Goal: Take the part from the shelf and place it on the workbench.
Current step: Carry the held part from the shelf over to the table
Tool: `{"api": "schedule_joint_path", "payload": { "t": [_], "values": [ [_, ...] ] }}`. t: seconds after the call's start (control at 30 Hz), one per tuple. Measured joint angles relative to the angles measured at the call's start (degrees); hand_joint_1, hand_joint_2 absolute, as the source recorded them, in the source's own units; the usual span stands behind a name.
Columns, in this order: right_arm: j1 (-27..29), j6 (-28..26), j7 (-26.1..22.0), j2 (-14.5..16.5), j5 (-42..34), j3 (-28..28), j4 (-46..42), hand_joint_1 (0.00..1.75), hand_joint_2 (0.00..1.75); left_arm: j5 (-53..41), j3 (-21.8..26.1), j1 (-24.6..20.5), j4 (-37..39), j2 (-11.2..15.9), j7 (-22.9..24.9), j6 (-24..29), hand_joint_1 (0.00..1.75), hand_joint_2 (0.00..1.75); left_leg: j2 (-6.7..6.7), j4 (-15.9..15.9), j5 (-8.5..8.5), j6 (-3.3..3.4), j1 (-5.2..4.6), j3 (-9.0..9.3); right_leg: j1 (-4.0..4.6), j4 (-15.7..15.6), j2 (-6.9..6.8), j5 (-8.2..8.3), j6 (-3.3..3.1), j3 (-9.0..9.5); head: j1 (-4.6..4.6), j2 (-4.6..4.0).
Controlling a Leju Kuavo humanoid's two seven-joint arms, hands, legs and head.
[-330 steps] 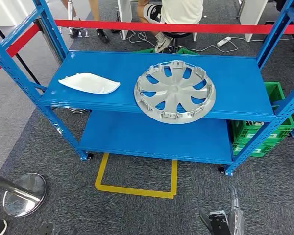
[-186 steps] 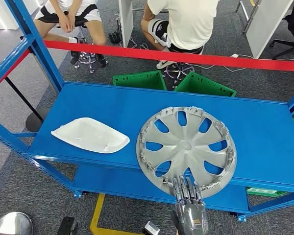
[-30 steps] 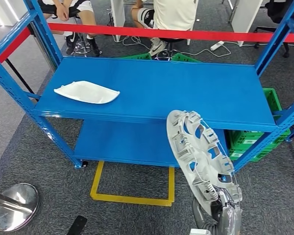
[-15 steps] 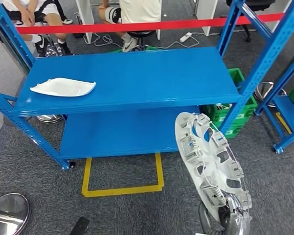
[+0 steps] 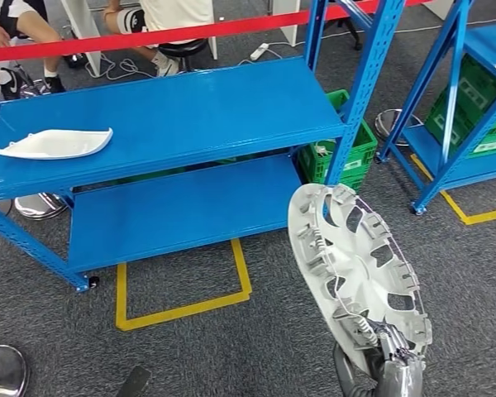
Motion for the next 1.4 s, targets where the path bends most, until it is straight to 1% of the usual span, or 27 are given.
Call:
{"api": "schedule_joint_path", "payload": {
  "t": [0.07, 0.1, 0.17, 0.23, 0.27, 0.3, 0.37, 0.43, 0.47, 0.53, 0.6, 0.63, 0.7, 0.73, 0.77, 0.83, 0.9, 0.93, 1.0, 1.07, 1.1, 1.13, 1.2, 1.23, 1.27, 1.33, 1.4],
  "values": [
    [0.0, 0.0, -1.3, 0.4, 3.0, -0.5, -0.1, 1.75, 1.75, -0.3, 0.0, 0.2, 0.0, 0.3, -0.1, -0.5, 0.00, 1.75, 1.50, -0.2, 0.77, 0.33, 0.27, -0.94, -0.07, -0.1, 0.45, 0.63, 0.66, -0.96, -0.07, 0.00],
    [0.0, 0.0, -2.0, 0.6, 4.6, -0.8, -0.3, 1.75, 1.75, -0.5, 0.0, 0.3, 0.1, 0.4, -0.2, -0.6, 0.00, 1.75, 2.35, -0.3, 1.38, 0.67, 0.41, -1.57, -0.01, 0.8, -0.55, -0.62, 1.03, -1.67, 0.08, 0.00],
    [0.1, 0.0, -3.8, 1.2, 7.5, -1.6, -0.9, 1.75, 1.75, -1.1, -0.1, 0.7, 0.1, 0.7, -0.4, -0.8, 0.00, 1.75, 4.03, -0.3, 2.54, 1.07, 0.48, -2.94, -0.12, 6.1, -3.82, -6.14, 1.81, -3.47, 0.48, 0.01],
    [0.2, 0.0, -5.6, 2.0, 9.6, -2.6, -1.7, 1.75, 1.75, -1.8, -0.1, 1.0, 0.1, 1.0, -0.6, -0.9, 0.00, 1.75, 5.86, -0.1, 3.56, 1.06, 0.44, -4.28, -0.65, 14.2, -5.59, -10.77, 2.55, -4.93, 0.78, 0.00],
    [0.3, 0.0, -6.2, 2.3, 10.4, -3.1, -2.0, 1.75, 1.75, -2.1, -0.1, 1.1, 0.1, 1.1, -0.7, -0.9, 0.00, 1.75, 6.80, 0.0, 4.03, 0.97, 0.44, -4.94, -0.89, 16.9, -5.80, -10.88, 2.83, -4.82, 0.77, 0.00],
    [0.4, 0.0, -6.6, 2.7, 11.0, -3.6, -2.4, 1.75, 1.75, -2.4, -0.2, 1.2, 0.1, 1.2, -0.8, -0.9, 0.00, 1.75, 7.71, 0.1, 4.47, 0.87, 0.44, -5.62, -1.10, 17.7, -5.93, -9.68, 3.05, -3.85, 0.78, 0.00],
    [0.7, 0.0, -6.7, 3.4, 11.9, -4.5, -3.3, 1.75, 1.75, -2.9, -0.2, 1.2, 0.1, 1.3, -1.0, -0.9, 0.00, 1.75, 9.19, 0.5, 5.25, 0.51, 0.43, -6.86, -1.32, 12.5, -7.03, -6.50, 3.28, 1.52, 0.77, 0.00],
    [0.9, 0.0, -6.8, 4.1, 12.6, -5.2, -4.4, 1.75, 1.75, -3.3, -0.2, 1.2, 0.1, 1.4, -1.1, -0.9, 0.00, 1.75, 10.29, 0.9, 5.92, -0.06, 0.30, -7.58, -1.07, 2.7, -9.56, -6.99, 3.08, 8.90, 0.80, 0.00],
    [1.0, 0.0, -6.8, 4.4, 12.9, -5.4, -4.9, 1.75, 1.75, -3.5, -0.2, 1.3, 0.1, 1.4, -1.2, -0.9, 0.00, 1.75, 10.82, 1.0, 6.33, -0.35, 0.27, -7.74, -0.85, -0.7, -10.41, -7.84, 2.78, 11.04, 0.79, 0.00],
    [1.4, 0.0, -6.8, 5.0, 13.4, -6.0, -6.0, 1.75, 1.75, -4.1, -0.4, 1.4, 0.2, 1.5, -1.4, -1.0, 0.00, 1.75, 11.88, 1.0, 7.15, -0.97, 0.40, -8.12, -0.42, -3.2, -10.00, -8.26, 1.82, 11.35, 0.81, 0.00],
    [2.1, 0.0, -6.9, 5.5, 13.7, -6.4, -7.3, 1.75, 1.75, -4.7, -0.6, 1.6, 0.3, 1.6, -1.7, -1.0, 0.00, 1.75, 10.37, 1.9, 5.64, -1.73, 0.66, -8.77, -0.46, -3.2, -8.74, -7.15, 0.69, 10.09, 0.83, 0.00],
    [2.4, 0.0, -6.9, 5.8, 13.9, -6.6, -7.9, 1.75, 1.75, -5.0, -0.7, 1.8, 0.3, 1.6, -1.8, -1.1, 0.00, 1.75, 8.79, 3.5, 3.33, -2.06, 0.74, -9.28, -0.56, -3.3, -8.13, -6.48, 0.06, 9.57, 0.76, 0.00],
    [3.1, 0.0, -6.9, 6.2, 14.0, -6.8, -9.1, 1.75, 1.75, -5.6, -0.9, 2.4, 0.5, 1.7, -2.0, -1.2, 0.00, 1.75, 5.96, 10.0, -2.66, -2.28, 0.76, -10.76, -0.60, -3.0, -6.73, -5.24, -0.56, 8.17, 0.61, 0.00],
    [3.5, 0.0, -6.9, 6.3, 14.0, -6.9, -9.7, 1.75, 1.75, -5.9, -1.1, 2.6, 0.6, 1.7, -2.1, -1.2, 0.00, 1.75, 5.48, 13.7, -4.66, -2.24, 0.74, -11.48, -0.59, -2.7, -6.00, -4.70, -0.70, 7.30, 0.56, 0.00],
    [4.0, 0.0, -6.9, 6.5, 13.8, -7.1, -10.3, 1.75, 1.75, -6.4, -1.3, 2.7, 0.7, 1.8, -2.1, -1.3, 0.00, 1.75, 5.27, 16.3, -5.31, -2.17, 0.73, -11.74, -0.59, -2.3, -5.25, -4.24, -0.68, 6.35, 0.55, 0.00],
    [5.1, 0.0, -6.9, 6.9, 13.4, -7.4, -11.6, 1.75, 1.75, -7.1, -1.8, 2.7, 0.8, 1.9, -2.3, -1.3, 0.00, 1.75, 5.01, 15.7, -3.08, -2.08, 0.82, -9.86, -0.75, -1.3, -3.76, -3.56, -0.37, 4.42, 0.55, 0.00],
    [6.2, 0.0, -6.6, 7.3, 13.2, -7.7, -12.9, 1.75, 1.75, -7.8, -2.2, 2.8, 0.9, 2.0, -2.5, -1.2, 0.00, 1.75, 2.92, 9.1, -0.27, -2.35, 1.21, -5.30, -0.91, 0.0, -2.32, -3.08, 0.23, 2.55, 0.48, 0.00],
    [6.6, 0.0, -6.4, 7.5, 13.1, -7.8, -13.6, 1.75, 1.75, -8.1, -2.4, 2.8, 1.0, 2.0, -2.7, -1.2, 0.00, 1.75, 1.42, 5.9, 0.04, -2.35, 1.48, -3.44, -0.91, 0.8, -1.64, -2.82, 0.58, 1.64, 0.47, 0.00],
    [7.5, 0.0, -6.1, 7.8, 13.2, -7.9, -14.9, 1.75, 1.75, -8.3, -2.8, 3.0, 1.3, 2.0, -3.1, -1.2, 0.00, 1.75, -0.38, 3.0, -0.63, -2.17, 1.72, -2.15, -0.77, 1.8, -0.34, -2.01, 1.35, 0.15, 0.44, 0.00],
    [8.1, 0.0, -5.8, 7.8, 13.4, -8.1, -15.8, 1.75, 1.75, -8.3, -3.1, 3.4, 1.5, 2.2, -3.3, -1.3, 0.00, 1.75, 0.95, 3.2, -0.46, -1.44, 1.71, -2.96, -0.79, 1.9, 0.34, -1.29, 2.07, -0.86, 0.51, 0.00],
    [8.4, 0.0, -5.6, 7.8, 13.6, -8.1, -16.1, 1.75, 1.75, -8.4, -3.2, 3.5, 1.5, 2.3, -3.4, -1.3, 0.00, 1.75, 1.78, 3.3, -0.09, -0.93, 1.68, -3.40, -0.73, 2.4, -0.47, -1.94, 2.35, -1.46, 0.70, 0.00],
    [8.4, 0.0, -5.3, 7.8, 13.9, -8.1, -16.4, 1.75, 1.75, -8.4, -3.3, 3.6, 1.6, 2.4, -3.5, -1.4, 0.00, 1.75, 2.73, 3.3, 0.39, -0.43, 1.64, -3.94, -0.67, 4.1, -1.81, -3.75, 2.62, -2.26, 0.94, 0.00],
    [8.3, 0.0, -4.7, 7.8, 14.6, -8.2, -16.8, 1.75, 1.75, -8.5, -3.5, 3.9, 1.6, 2.7, -3.8, -1.5, 0.00, 1.75, 4.53, 3.3, 1.41, 0.29, 1.30, -5.05, -0.62, 10.6, -4.80, -9.41, 3.01, -4.06, 1.47, 0.00],
    [8.3, 0.0, -4.4, 7.8, 14.8, -8.2, -17.0, 1.75, 1.75, -8.5, -3.5, 4.1, 1.7, 2.9, -4.0, -1.5, 0.00, 1.75, 5.51, 3.3, 1.92, 0.45, 1.08, -5.67, -0.68, 14.5, -5.48, -11.67, 3.11, -4.74, 1.56, 0.00],
    [8.2, 0.0, -4.1, 7.8, 15.1, -8.2, -17.1, 1.75, 1.75, -8.6, -3.6, 4.3, 1.7, 3.2, -4.3, -1.5, 0.00, 1.75, 6.45, 3.3, 2.41, 0.58, 0.87, -6.28, -0.74, 17.6, -5.75, -12.51, 3.07, -4.90, 1.62, 0.00],
    [8.3, 0.0, -3.5, 7.8, 15.4, -8.2, -17.5, 1.75, 1.75, -8.7, -3.8, 4.5, 1.7, 3.6, -4.7, -1.5, 0.00, 1.75, 8.19, 3.4, 3.42, 0.70, 0.37, -7.58, -0.77, 18.6, -6.00, -10.34, 2.68, -2.70, 1.67, 0.00],
    [8.5, 0.0, -3.1, 7.8, 15.5, -8.2, -18.2, 1.75, 1.75, -8.7, -4.3, 4.6, 1.7, 3.9, -5.2, -1.5, 0.00, 1.75, 9.42, 3.4, 4.45, 0.70, -0.09, -8.63, -0.46, 12.0, -7.52, -7.99, 1.81, 3.52, 1.64, 0.00]
  ]
}}
